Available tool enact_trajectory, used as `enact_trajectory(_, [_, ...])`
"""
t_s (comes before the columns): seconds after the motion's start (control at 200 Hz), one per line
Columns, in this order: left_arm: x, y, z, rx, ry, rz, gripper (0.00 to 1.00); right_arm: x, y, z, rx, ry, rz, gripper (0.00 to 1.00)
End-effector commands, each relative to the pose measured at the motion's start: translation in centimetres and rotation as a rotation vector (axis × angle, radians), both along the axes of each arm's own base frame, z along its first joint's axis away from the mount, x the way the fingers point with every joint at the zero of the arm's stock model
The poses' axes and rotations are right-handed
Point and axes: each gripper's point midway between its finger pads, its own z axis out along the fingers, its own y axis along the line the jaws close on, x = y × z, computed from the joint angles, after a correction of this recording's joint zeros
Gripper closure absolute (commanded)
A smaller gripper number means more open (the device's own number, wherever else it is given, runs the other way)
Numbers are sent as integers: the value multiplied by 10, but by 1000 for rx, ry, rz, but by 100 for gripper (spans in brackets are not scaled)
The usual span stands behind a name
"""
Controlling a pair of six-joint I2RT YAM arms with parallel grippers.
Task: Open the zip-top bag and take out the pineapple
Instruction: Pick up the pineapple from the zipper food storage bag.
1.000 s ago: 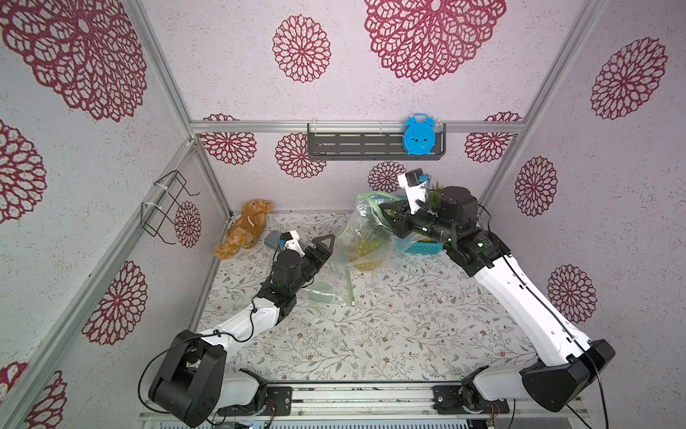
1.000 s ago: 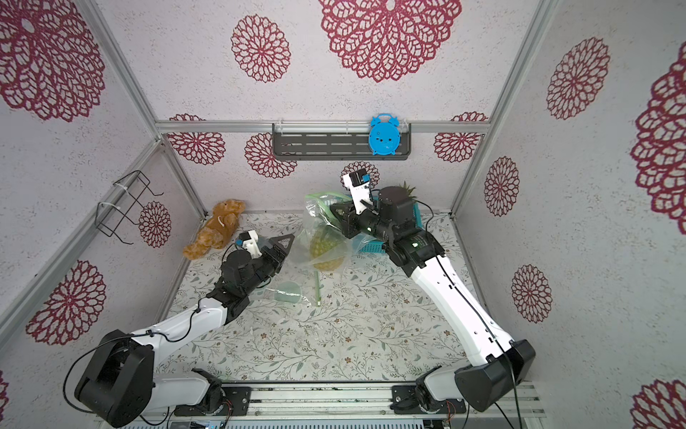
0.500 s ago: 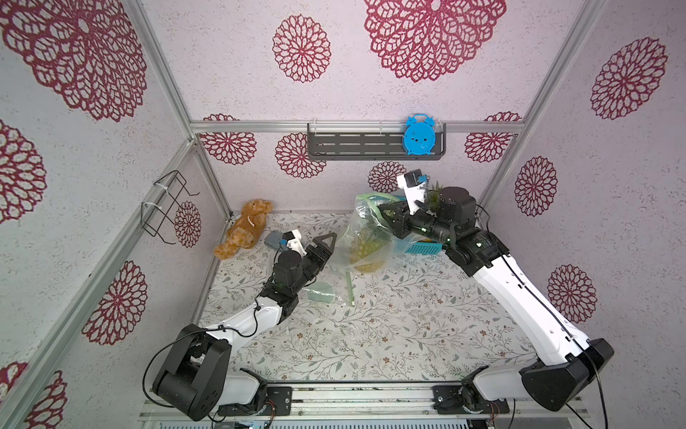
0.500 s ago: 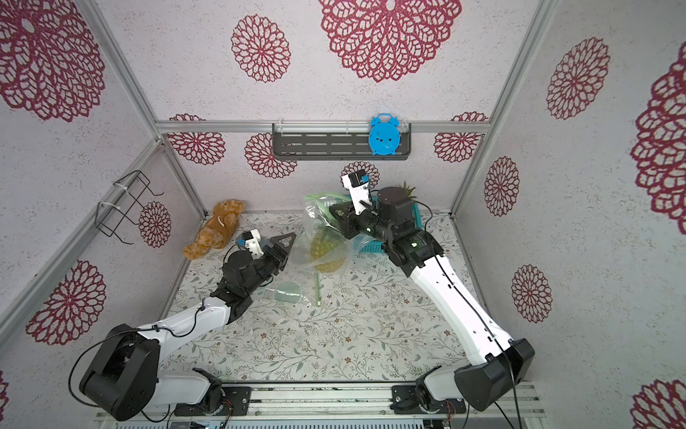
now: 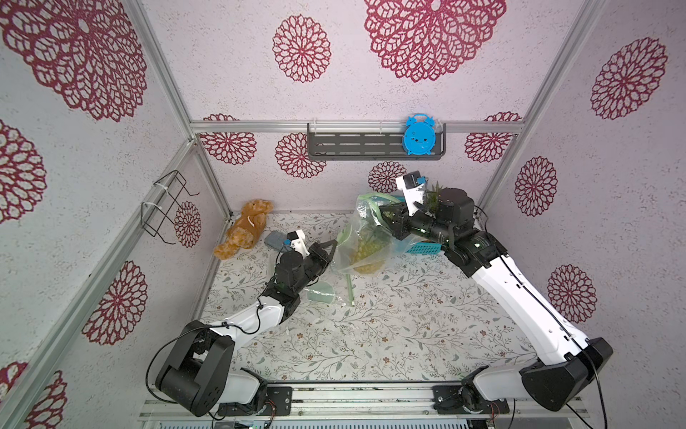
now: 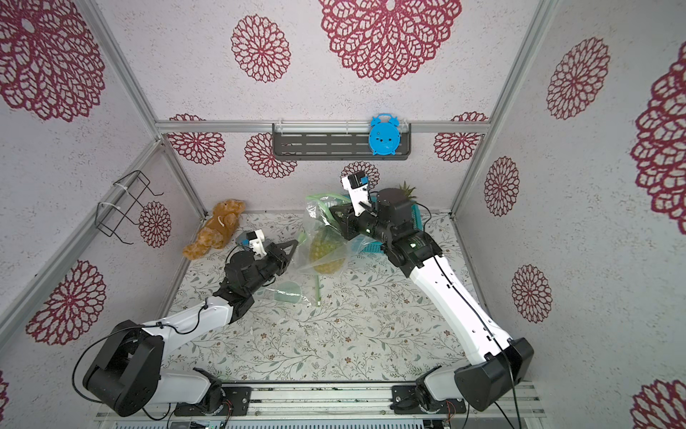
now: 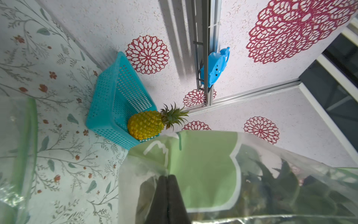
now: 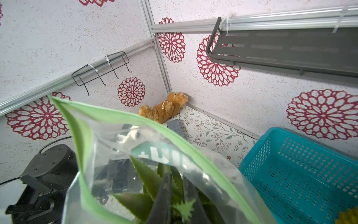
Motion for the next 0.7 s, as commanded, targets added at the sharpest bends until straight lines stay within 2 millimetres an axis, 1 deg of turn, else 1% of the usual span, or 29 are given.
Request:
enact_trajectory(0.0, [-1, 2, 1, 67, -26, -12, 100, -14, -11, 65, 106, -191, -20, 100])
enact_trajectory(0.155, [-4, 0, -3, 254, -44, -69, 100, -18, -19, 65, 90, -202, -45, 100])
enact_trajectory(0.215, [-5, 2, -9, 322, -40, -80, 100, -21, -22, 67, 88, -209, -54, 100])
enact_trajectory(0.545, [-9, 38, -58, 607, 32, -63, 100, -33, -41, 76, 107, -256, -107, 100])
enact_trajectory(0.695, [-6, 54, -72, 704, 57, -30, 100, -39, -47, 81, 115, -271, -120, 100])
